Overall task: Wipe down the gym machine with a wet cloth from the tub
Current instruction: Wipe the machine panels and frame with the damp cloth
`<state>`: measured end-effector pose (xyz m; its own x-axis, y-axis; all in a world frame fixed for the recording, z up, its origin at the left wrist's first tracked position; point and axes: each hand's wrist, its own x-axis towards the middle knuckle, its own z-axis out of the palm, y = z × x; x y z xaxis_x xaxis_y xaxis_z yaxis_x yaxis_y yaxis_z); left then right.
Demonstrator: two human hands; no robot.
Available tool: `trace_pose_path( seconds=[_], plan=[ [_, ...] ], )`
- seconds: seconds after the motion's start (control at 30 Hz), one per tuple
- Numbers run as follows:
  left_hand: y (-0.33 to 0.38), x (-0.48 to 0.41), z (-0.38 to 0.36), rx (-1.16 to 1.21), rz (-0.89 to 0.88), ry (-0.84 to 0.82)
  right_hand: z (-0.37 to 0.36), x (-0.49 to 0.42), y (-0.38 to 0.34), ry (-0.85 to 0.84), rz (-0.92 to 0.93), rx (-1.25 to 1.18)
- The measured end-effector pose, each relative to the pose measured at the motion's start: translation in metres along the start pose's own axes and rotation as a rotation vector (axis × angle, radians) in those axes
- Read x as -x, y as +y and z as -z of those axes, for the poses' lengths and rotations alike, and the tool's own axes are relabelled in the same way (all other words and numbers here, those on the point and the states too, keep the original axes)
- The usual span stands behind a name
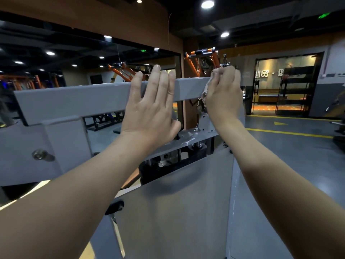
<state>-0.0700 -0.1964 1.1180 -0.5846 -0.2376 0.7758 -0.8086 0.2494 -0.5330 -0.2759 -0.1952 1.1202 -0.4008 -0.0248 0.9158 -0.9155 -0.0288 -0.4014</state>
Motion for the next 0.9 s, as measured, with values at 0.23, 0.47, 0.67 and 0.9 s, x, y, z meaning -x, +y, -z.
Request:
trace_pose_path(
  seconds=[0.23, 0.47, 0.67, 0.9],
  plan=[
    [-0.002, 0.001, -0.002, 0.035, -0.001, 0.012, 0.016, 0.031, -0.011, -0.183, 0.257, -0.148],
    [-0.003, 0.003, -0.005, 0.014, -0.025, 0.036, 0.008, 0.029, -0.021, -0.081, 0.216, 0.057],
    [0.0, 0.001, -0.006, 0.023, -0.003, 0.031, 0.014, 0.008, 0.005, -0.083, 0.165, 0.121],
    [0.016, -0.003, 0.001, -0.021, 0.109, -0.061, 0.007, 0.021, -0.007, -0.115, 0.445, 0.034]
  ],
)
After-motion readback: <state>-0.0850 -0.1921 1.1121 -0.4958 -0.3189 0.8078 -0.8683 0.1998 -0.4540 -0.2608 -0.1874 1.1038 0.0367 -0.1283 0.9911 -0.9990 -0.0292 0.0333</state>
